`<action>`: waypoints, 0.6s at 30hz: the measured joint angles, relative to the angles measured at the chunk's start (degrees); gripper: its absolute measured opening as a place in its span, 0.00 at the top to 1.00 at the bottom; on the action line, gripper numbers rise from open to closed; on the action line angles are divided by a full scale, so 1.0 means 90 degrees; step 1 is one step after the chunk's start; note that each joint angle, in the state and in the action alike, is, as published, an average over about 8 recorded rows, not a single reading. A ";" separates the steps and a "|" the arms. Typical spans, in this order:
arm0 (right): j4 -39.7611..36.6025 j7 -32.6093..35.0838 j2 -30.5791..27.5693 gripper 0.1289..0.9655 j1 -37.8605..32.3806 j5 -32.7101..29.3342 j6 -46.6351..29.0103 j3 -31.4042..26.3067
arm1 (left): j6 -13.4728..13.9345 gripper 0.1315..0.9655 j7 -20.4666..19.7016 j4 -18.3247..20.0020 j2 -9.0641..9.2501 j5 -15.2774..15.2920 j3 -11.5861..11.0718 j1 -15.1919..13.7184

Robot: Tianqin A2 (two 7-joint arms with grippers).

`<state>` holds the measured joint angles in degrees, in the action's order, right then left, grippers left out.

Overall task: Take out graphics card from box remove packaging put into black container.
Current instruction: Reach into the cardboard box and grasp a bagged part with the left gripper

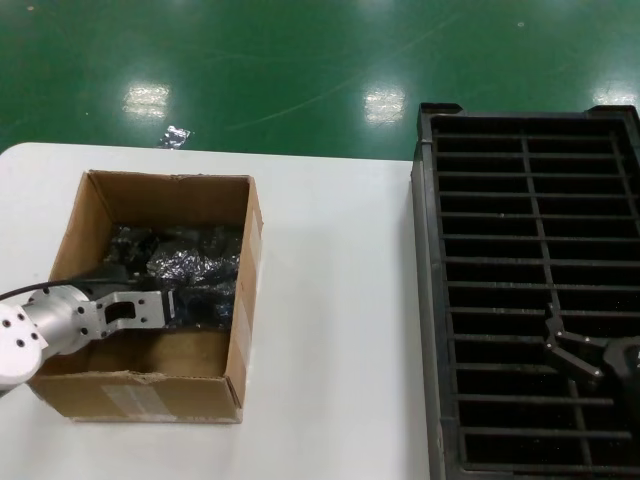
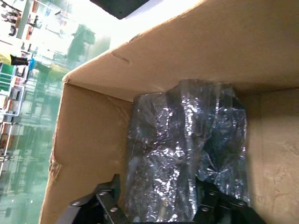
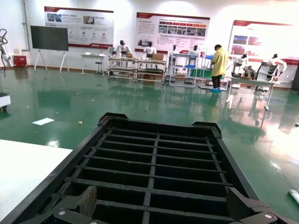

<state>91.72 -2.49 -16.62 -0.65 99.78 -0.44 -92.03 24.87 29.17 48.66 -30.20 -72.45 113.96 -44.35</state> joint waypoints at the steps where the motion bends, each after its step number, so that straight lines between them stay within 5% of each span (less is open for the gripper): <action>1: 0.0000 0.0000 0.0000 0.00 0.0000 0.0000 0.0000 0.0000 | 0.0005 0.42 -0.0024 0.0024 -0.0010 0.0014 0.0006 0.0016; 18: 0.0000 -0.0001 0.0000 0.00 0.0000 0.0000 0.0000 0.0000 | 0.0051 0.83 -0.0406 0.0560 -0.0244 0.0240 0.0030 0.0388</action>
<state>91.72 -2.50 -16.62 -0.65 99.78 -0.44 -92.03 25.33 25.52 53.71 -32.40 -70.29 114.23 -40.86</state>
